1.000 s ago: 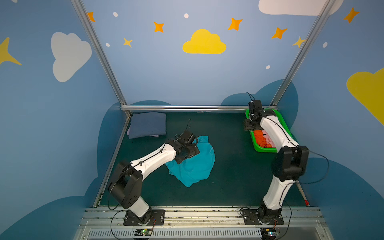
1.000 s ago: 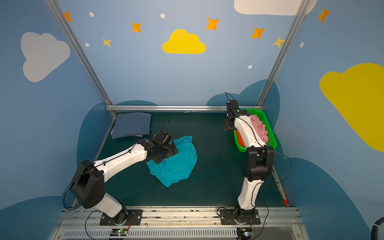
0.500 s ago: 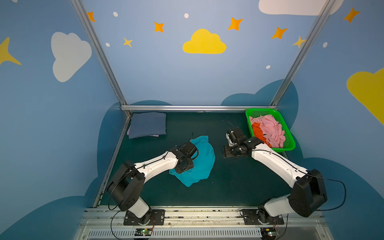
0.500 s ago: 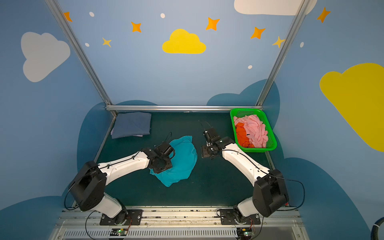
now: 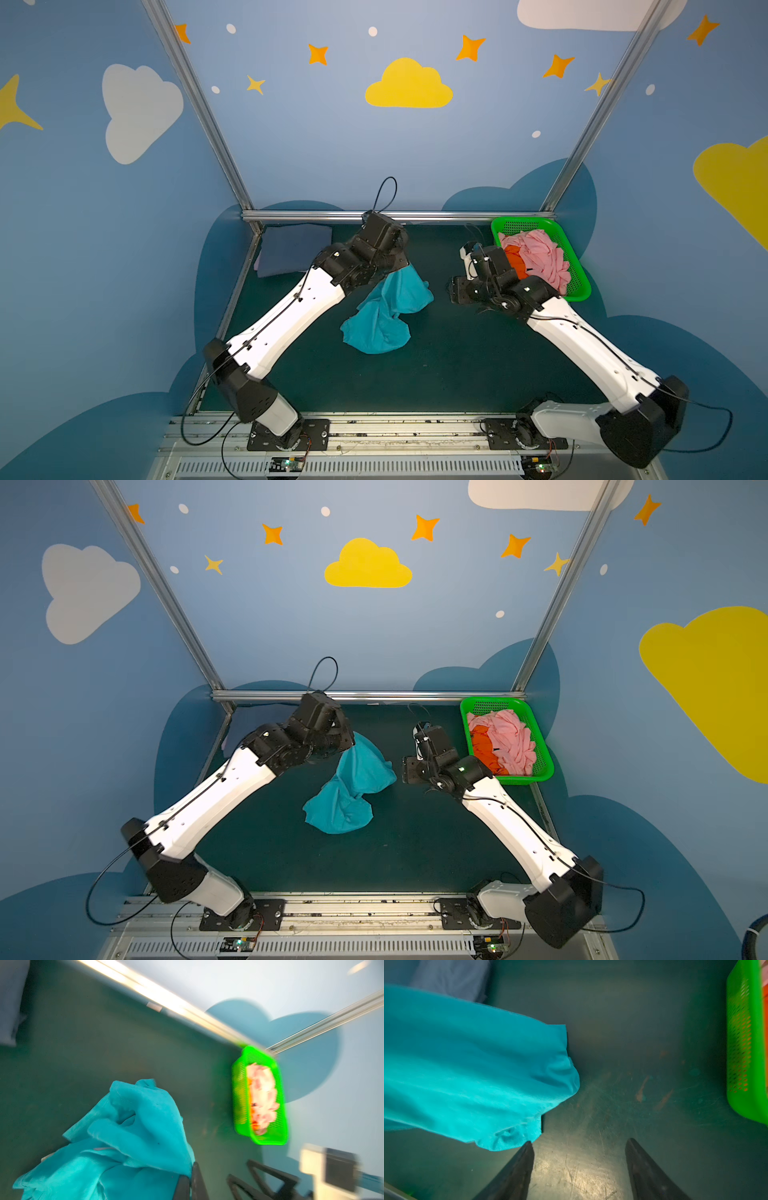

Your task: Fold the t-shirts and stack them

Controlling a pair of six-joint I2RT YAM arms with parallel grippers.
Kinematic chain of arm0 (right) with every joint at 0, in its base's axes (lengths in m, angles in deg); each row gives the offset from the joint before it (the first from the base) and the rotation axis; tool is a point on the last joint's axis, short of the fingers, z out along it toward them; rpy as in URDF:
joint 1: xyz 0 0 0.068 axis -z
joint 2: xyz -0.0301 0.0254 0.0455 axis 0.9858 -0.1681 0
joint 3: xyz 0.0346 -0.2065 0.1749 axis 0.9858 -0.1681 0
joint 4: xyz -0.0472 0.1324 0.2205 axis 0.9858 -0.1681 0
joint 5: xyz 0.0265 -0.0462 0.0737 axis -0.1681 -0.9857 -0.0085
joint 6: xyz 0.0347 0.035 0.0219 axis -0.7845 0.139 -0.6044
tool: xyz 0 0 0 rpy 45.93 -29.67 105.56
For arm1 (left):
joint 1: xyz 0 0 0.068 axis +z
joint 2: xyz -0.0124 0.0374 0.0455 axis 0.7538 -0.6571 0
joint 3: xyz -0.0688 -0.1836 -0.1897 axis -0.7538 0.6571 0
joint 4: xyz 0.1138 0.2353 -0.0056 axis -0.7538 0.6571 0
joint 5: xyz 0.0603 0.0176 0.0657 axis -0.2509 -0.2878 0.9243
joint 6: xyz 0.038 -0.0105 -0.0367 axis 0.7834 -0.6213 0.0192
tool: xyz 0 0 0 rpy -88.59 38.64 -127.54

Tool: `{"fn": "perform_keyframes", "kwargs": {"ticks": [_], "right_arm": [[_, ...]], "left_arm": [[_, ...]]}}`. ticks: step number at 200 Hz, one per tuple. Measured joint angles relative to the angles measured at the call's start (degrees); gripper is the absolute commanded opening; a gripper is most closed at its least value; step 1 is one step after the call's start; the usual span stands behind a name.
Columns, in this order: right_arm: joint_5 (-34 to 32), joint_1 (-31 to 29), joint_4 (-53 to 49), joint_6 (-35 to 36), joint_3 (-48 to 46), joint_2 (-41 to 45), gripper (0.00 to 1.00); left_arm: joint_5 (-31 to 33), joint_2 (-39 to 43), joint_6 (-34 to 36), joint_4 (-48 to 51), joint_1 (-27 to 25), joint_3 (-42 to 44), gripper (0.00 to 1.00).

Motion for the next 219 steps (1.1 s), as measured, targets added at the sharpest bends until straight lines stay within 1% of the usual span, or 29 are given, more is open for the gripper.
{"fn": "perform_keyframes", "kwargs": {"ticks": [13, 24, 44, 63, 81, 105, 130, 151, 178, 190, 210, 219], "right_arm": [[-0.11, 0.0, 3.34, 1.11, -2.49, 3.04, 0.74], [-0.28, -0.11, 6.88, 1.86, -6.54, 6.38, 0.75], [-0.85, -0.44, 11.34, 2.1, -12.66, 10.05, 0.77], [-0.9, -1.31, 12.83, 2.38, -14.32, 10.08, 0.77], [-0.35, -3.74, 14.56, 3.69, -14.14, 8.57, 0.78], [1.9, -10.75, 15.96, 5.95, -11.74, 1.29, 0.77], [4.31, -19.58, 16.59, 6.6, -8.04, -10.56, 0.77], [5.81, -24.46, 14.47, 4.76, -3.74, -18.36, 0.77], [6.38, -26.49, 10.32, 2.54, 3.52, -25.77, 0.81], [6.43, -26.62, 9.7, 1.95, 4.81, -27.61, 0.82], [7.02, -26.21, 9.25, 1.05, 5.92, -30.8, 0.82], [7.89, -25.55, 9.25, 0.57, 6.86, -32.96, 0.8]], "left_arm": [[1.22, 3.82, 0.46, -0.72, 0.09, 1.27, 0.04], [3.26, 8.39, 0.63, -1.25, 0.44, 4.22, 0.04], [8.76, 17.62, 0.26, -1.2, 2.54, 12.41, 0.04], [13.09, 24.52, -1.6, 1.9, 5.99, 20.2, 0.04], [14.93, 28.15, -3.45, 4.96, 8.85, 26.23, 0.04], [15.37, 30.01, -5.09, 8.87, 10.62, 31.52, 0.04], [15.85, 30.08, -5.62, 10.1, 11.58, 31.87, 0.04], [15.82, 29.99, -5.57, 10.05, 12.31, 31.45, 0.04], [15.74, 28.92, -5.31, 9.99, 12.96, 30.93, 0.04], [15.54, 28.44, -5.14, 10.03, 13.18, 30.93, 0.04], [15.32, 28.2, -4.92, 10.05, 13.29, 30.93, 0.04], [15.26, 28.26, -4.85, 10.05, 13.33, 30.93, 0.04]]}}
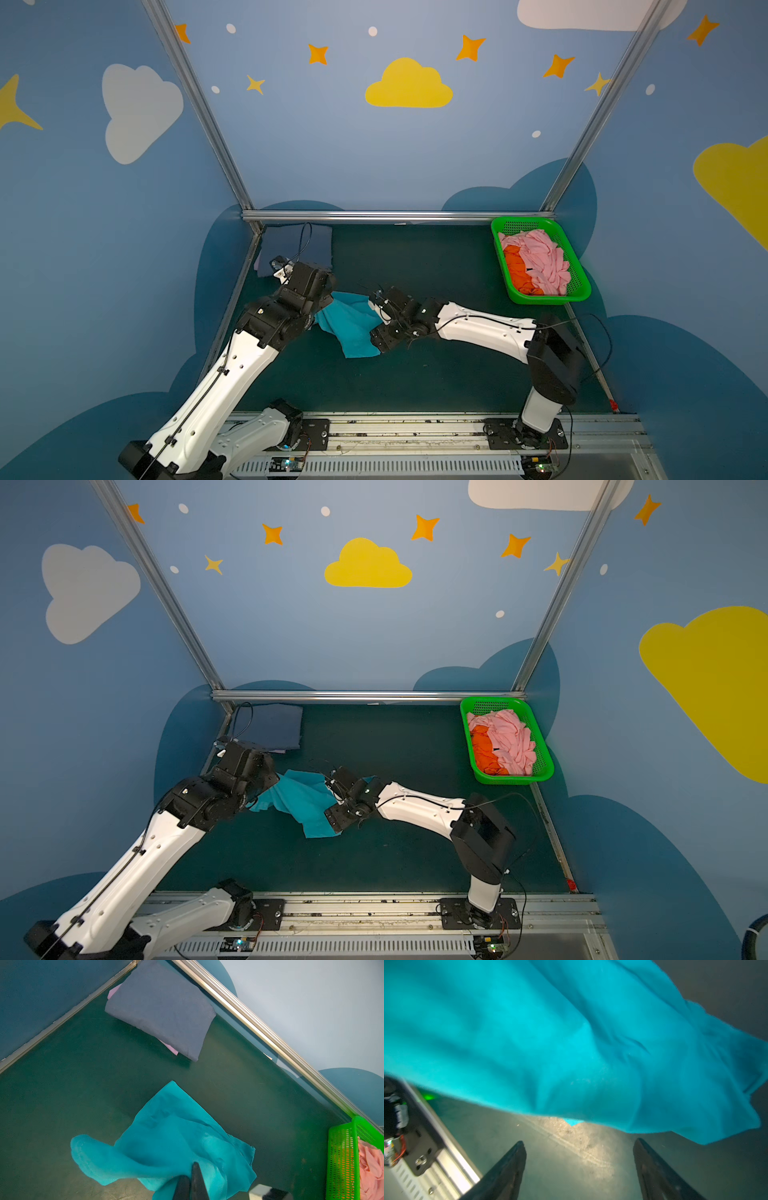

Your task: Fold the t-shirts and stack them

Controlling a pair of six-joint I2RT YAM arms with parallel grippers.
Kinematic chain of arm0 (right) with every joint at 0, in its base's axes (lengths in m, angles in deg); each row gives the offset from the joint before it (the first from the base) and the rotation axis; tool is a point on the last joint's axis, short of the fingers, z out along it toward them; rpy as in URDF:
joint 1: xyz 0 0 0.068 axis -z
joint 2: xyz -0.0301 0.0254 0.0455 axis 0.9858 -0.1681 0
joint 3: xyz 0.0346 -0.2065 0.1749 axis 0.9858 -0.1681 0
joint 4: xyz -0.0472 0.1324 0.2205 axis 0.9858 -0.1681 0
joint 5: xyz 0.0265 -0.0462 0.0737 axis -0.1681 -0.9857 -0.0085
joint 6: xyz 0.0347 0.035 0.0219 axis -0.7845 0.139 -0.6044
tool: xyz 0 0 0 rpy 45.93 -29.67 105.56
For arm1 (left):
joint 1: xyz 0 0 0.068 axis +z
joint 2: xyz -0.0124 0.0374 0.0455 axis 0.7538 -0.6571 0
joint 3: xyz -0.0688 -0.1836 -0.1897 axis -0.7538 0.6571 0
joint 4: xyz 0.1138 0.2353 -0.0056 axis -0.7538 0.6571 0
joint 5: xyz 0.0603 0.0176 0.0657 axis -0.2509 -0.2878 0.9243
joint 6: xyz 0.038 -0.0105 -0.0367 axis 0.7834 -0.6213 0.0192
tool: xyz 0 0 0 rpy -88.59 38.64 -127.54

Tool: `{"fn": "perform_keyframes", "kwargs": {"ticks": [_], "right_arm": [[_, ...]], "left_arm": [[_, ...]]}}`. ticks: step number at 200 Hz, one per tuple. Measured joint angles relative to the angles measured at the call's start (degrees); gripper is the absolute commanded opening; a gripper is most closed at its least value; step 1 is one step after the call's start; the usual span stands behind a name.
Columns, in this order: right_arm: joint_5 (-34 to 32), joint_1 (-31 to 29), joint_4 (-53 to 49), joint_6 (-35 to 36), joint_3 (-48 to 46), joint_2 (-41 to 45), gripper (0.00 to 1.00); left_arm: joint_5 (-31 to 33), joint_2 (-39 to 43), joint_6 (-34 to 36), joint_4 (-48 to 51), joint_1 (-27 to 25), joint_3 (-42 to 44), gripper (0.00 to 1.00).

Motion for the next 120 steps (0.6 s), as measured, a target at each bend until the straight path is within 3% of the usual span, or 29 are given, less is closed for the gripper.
{"fn": "perform_keyframes", "kwargs": {"ticks": [18, 27, 30, 39, 43, 91, 120], "right_arm": [[2.36, 2.01, 0.0, -1.03, 2.84, -4.55, 0.7], [4.92, 3.58, 0.0, -1.53, 5.07, -7.17, 0.57], [4.98, 3.93, -0.02, -1.62, 5.84, -7.89, 0.51], [7.3, 5.64, 0.07, -2.38, 8.37, -10.03, 0.12], [8.52, 6.47, -0.15, -2.23, 9.81, -11.02, 0.0], [17.9, 15.87, -5.95, -2.99, 29.03, -12.68, 0.0], [18.03, 25.11, -7.76, -1.97, 35.63, -4.96, 0.0]], "left_arm": [[-0.48, 0.09, 0.13, 0.2, 0.24, -0.46, 0.04], [-0.85, 0.02, 0.31, 0.39, 0.33, -1.22, 0.04], [-1.01, 0.02, 0.33, 0.44, 0.33, -1.55, 0.04], [-1.44, -0.17, 0.5, 0.44, 0.35, -2.78, 0.04], [-1.84, -0.35, 0.55, 0.39, 0.35, -3.58, 0.04], [-4.44, -5.14, 3.63, -0.24, 0.61, -14.91, 0.04], [-5.7, -9.25, 6.51, -1.36, 0.7, -23.67, 0.04]]}}
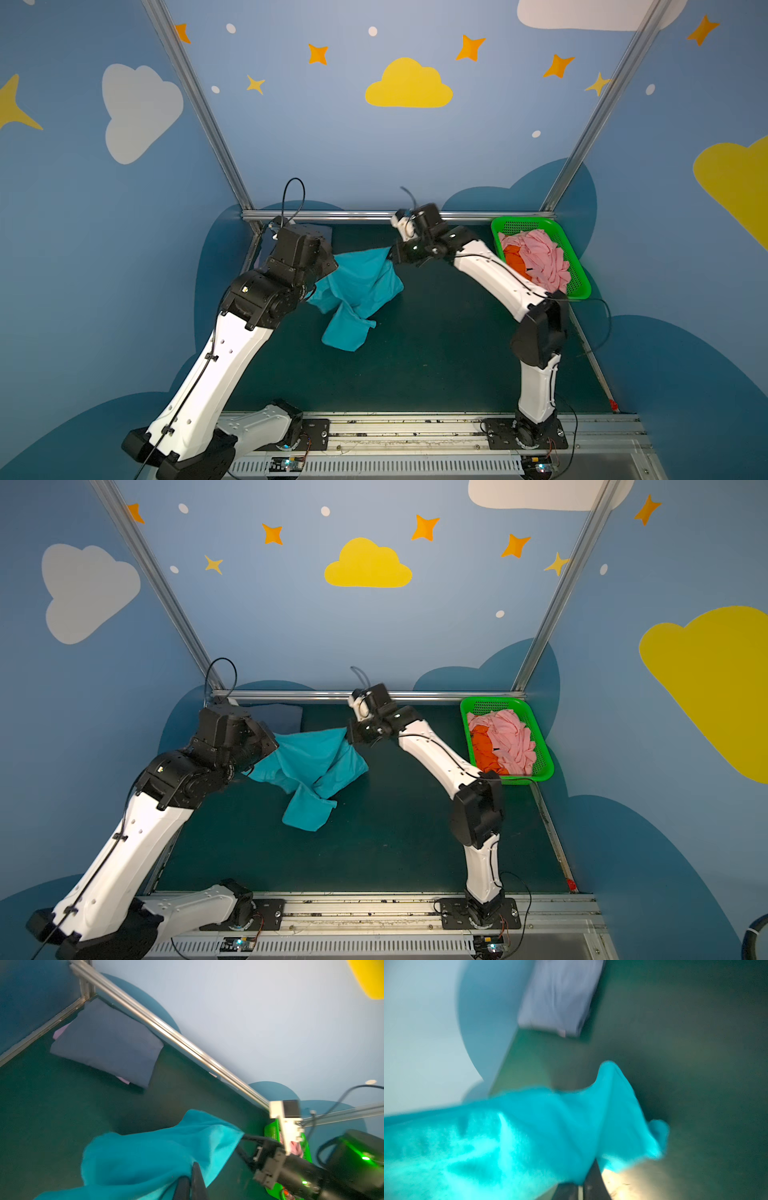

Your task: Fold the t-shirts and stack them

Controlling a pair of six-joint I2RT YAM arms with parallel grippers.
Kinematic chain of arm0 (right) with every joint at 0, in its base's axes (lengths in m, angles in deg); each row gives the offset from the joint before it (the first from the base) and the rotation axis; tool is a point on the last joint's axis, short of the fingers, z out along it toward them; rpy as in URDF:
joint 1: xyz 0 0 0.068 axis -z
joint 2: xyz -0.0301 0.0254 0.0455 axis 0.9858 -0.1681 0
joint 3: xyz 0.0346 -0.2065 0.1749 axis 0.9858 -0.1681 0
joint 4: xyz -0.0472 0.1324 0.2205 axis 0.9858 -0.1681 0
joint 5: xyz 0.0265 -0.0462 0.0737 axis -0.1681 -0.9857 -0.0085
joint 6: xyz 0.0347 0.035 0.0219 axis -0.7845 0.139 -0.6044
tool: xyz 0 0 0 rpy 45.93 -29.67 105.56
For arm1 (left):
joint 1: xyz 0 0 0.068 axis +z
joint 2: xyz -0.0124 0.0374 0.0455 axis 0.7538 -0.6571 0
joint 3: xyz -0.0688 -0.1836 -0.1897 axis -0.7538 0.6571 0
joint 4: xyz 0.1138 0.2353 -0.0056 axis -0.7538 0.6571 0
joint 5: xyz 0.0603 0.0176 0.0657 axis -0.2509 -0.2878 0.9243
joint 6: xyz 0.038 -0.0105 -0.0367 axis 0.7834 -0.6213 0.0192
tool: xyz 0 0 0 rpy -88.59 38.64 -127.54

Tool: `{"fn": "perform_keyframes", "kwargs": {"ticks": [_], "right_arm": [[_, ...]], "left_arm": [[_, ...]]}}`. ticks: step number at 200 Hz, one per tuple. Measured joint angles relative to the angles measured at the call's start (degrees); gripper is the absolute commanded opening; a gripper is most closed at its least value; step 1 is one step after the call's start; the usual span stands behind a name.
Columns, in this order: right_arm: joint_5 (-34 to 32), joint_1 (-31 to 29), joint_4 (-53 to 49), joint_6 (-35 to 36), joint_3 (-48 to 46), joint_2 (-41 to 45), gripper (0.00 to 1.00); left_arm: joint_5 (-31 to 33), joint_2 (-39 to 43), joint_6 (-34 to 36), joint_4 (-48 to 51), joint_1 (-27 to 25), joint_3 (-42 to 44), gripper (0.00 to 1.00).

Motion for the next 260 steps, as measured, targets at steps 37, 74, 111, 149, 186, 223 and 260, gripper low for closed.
{"fn": "perform_keyframes", "kwargs": {"ticks": [37, 74, 111, 149, 186, 223, 260], "right_arm": [[-6.19, 7.23, 8.04, 2.56, -5.77, 20.96, 0.0], [-9.31, 4.31, 10.88, 5.75, -1.44, 28.41, 0.0], [-12.39, -4.79, 11.08, 9.68, -4.28, 24.5, 0.0], [-9.42, -11.8, 11.06, 8.02, -16.63, 16.41, 0.64], [-8.79, -11.08, 8.41, 5.27, -24.15, 12.85, 0.74], [-12.22, -5.9, 8.87, 3.91, -29.73, 20.61, 0.76], [-15.78, 3.32, 8.74, 1.11, -36.41, 29.79, 0.76]], "left_arm": [[-4.37, -1.99, 1.53, -4.39, -0.44, -3.56, 0.04], [-11.54, -2.6, -0.55, -11.23, -0.83, 0.46, 0.04], [-16.11, -2.69, -6.19, -17.81, -0.74, 17.33, 0.04], [-15.34, -2.73, -9.86, -16.96, 2.56, 36.52, 0.68], [-11.23, 4.28, -10.56, -11.89, 5.9, 40.98, 0.68], [-8.26, 9.62, -9.27, -9.9, 4.17, 37.09, 0.6], [-8.33, -0.85, -8.04, -12.07, -9.7, 32.61, 0.73]]}}
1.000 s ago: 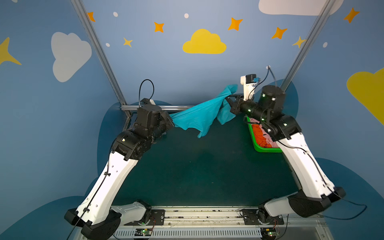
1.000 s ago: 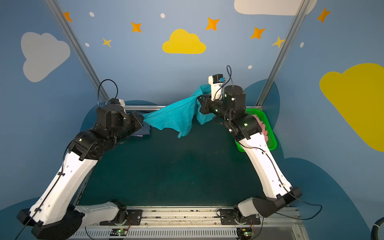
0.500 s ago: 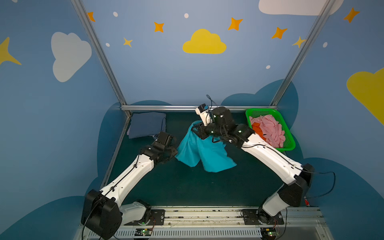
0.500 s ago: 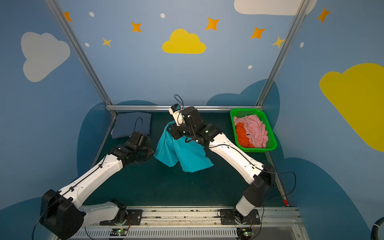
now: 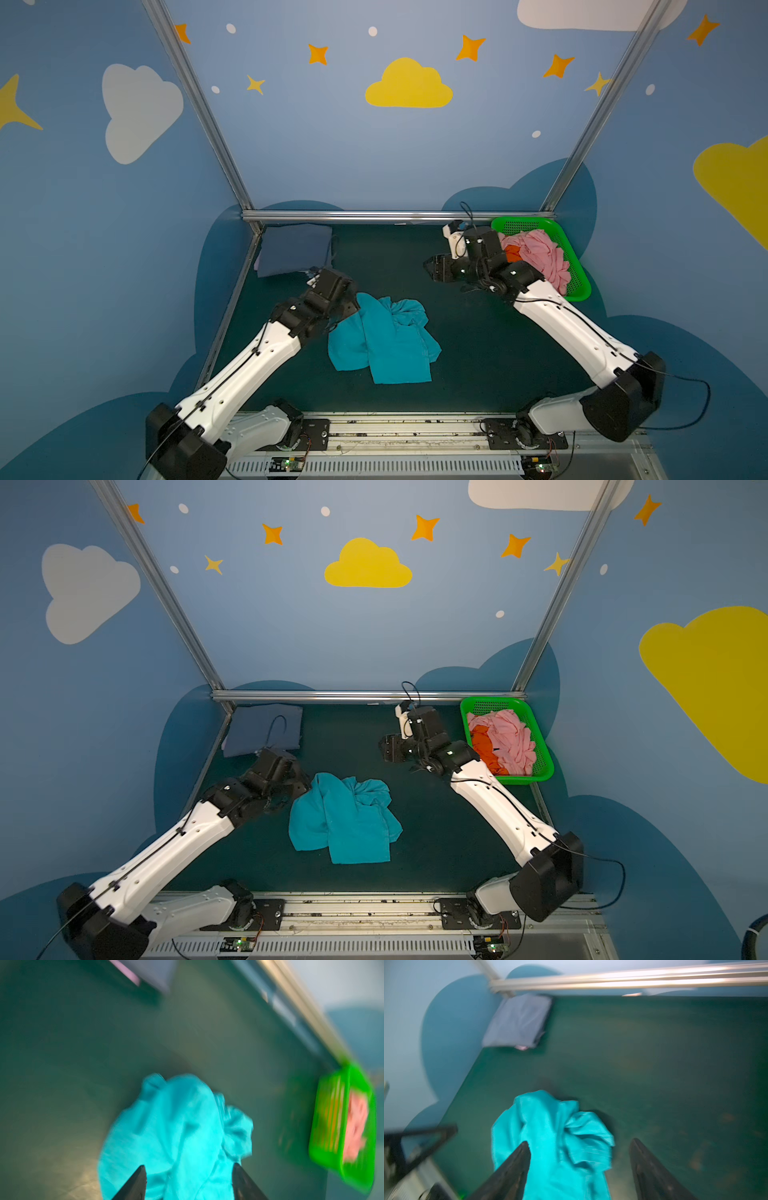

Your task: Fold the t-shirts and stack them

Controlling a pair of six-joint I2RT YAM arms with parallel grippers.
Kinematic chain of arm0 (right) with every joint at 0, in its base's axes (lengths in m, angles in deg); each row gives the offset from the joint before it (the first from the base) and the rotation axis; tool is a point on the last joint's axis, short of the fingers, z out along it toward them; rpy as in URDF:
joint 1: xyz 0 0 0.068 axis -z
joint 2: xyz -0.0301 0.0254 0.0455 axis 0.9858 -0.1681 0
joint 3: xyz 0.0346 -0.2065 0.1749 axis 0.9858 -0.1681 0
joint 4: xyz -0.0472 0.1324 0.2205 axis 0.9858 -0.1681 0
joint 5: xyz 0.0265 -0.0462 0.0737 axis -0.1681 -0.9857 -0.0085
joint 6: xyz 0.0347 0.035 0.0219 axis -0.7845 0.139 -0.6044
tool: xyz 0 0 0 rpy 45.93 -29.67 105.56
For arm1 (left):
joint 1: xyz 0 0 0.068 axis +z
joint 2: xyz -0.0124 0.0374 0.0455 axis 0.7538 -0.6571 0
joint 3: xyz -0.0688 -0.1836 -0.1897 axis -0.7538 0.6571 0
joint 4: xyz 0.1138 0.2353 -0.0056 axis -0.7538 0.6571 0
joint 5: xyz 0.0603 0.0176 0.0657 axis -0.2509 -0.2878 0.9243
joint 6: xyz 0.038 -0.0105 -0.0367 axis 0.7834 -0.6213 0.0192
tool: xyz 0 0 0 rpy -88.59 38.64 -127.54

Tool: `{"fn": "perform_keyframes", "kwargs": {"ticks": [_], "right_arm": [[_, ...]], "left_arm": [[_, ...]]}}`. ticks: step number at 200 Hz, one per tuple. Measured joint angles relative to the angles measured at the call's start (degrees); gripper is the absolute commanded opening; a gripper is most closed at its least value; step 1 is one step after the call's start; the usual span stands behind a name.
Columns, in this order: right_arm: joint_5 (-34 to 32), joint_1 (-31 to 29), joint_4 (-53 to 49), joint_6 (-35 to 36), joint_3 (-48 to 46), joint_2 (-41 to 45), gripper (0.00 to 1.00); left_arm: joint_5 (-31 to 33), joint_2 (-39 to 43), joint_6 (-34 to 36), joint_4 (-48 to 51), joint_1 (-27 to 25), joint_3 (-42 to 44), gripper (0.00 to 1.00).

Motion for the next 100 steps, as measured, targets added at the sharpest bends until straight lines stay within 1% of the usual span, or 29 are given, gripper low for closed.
{"fn": "perform_keyframes", "kwargs": {"ticks": [13, 25, 45, 63, 81, 100], "right_arm": [[-1.92, 2.73, -0.68, -0.76, -2.91, 2.12, 0.76], [-3.19, 4.26, -1.64, -1.11, -5.18, 3.48, 0.76], [-4.5, 6.51, -3.52, -1.55, -8.07, 5.35, 0.76], [-4.94, 8.96, -4.76, -2.08, -9.46, 7.08, 0.76], [-4.83, 11.1, -5.05, -2.6, -9.88, 8.48, 0.76], [-4.61, 12.79, -5.05, -3.17, -10.23, 9.7, 0.76]], "left_arm": [[-0.63, -7.45, 0.44, -0.79, -6.03, -2.34, 0.76], [-1.38, -14.51, 0.85, -0.81, -10.58, -5.07, 0.78], [-2.21, -25.75, 1.92, 0.68, -16.87, -11.89, 0.81], [-2.21, -33.62, 3.17, 2.27, -21.0, -18.67, 0.84], [-1.9, -40.85, 4.63, 5.75, -24.44, -26.51, 0.84], [-1.42, -47.45, 5.88, 10.1, -26.73, -34.03, 0.8]]}}
